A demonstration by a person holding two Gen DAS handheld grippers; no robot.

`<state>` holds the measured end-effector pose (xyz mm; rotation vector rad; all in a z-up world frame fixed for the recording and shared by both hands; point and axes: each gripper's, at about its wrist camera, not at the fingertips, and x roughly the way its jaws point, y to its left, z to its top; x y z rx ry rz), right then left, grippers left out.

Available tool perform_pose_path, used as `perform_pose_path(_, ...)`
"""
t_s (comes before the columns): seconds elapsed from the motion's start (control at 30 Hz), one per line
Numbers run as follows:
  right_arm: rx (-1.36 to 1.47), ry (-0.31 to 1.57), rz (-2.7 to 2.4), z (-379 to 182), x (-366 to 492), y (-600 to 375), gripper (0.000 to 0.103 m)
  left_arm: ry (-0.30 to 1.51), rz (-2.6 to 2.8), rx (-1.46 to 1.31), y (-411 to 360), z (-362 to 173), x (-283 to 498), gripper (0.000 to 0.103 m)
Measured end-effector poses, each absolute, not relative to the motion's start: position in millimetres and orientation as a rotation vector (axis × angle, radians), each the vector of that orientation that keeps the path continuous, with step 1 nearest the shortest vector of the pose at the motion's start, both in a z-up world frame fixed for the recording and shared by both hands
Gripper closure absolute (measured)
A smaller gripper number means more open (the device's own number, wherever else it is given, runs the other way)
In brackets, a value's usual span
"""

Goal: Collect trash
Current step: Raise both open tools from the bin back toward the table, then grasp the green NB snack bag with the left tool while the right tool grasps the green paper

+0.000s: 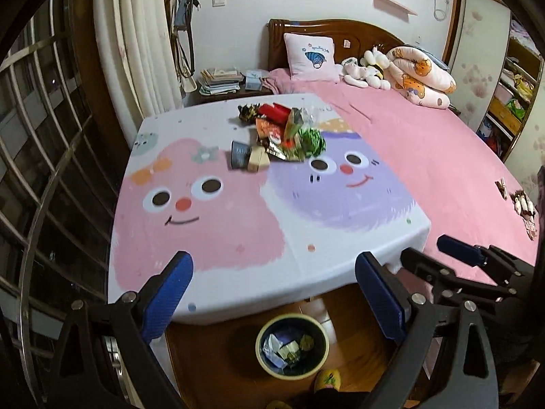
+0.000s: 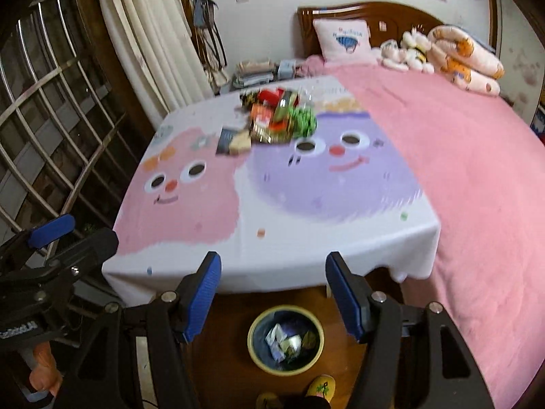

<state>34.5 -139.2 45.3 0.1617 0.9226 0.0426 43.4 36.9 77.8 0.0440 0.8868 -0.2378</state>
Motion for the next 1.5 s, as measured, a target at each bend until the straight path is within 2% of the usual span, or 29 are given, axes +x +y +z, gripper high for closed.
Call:
perform_pose_path(0.4, 0.158, 0.895, 0.081, 37.2, 156.1, -190.3, 0.041, 0.938, -0.188, 0.033, -8.7, 66.6, 159.1, 0.008)
perform_pose_path(0.5, 0.148, 0.945, 0.121, 23.5, 206.4, -206.3, 0.046, 0.973, -0.131, 0.048, -26.2, 53.0, 204.0, 0.008)
perform_pose_path(0.77, 0.143, 1.088, 0.245, -20.8, 312.7, -232.1, 0.046, 1.043, -0.047, 0.036, -64.4, 21.1, 300.1, 0.008)
perform_pose_path(1.07, 0.163, 1.211, 0.322, -81.4, 394.6, -229.0, 0.046, 1.103, 0.031, 0.029, -69.7, -5.0, 356.6, 0.008)
perform_pose_path(1.33, 0.233, 1.284, 0.412, -114.2, 417.9, -220.7, 0.046, 1.143, 0.032, -0.001, -73.6, -13.5, 382.6, 0.008)
perform_pose_path(1.37, 0.234, 1.271, 0.424, -114.3, 417.8, -220.8, 0.051, 1.147, 0.028, -0.005, -74.5, -13.4, 384.3, 0.008)
perform_pose_path(1.4, 0.243, 1.269, 0.458, -114.6, 417.5, -220.8, 0.066, 1.152, 0.025, -0.011, -76.2, -14.3, 387.5, 0.008)
perform_pose_path(1.5, 0.242, 1.275, 0.493, -112.6, 415.9, -223.6, 0.069, 1.167, 0.008, -0.025, -82.4, -16.4, 398.0, 0.008)
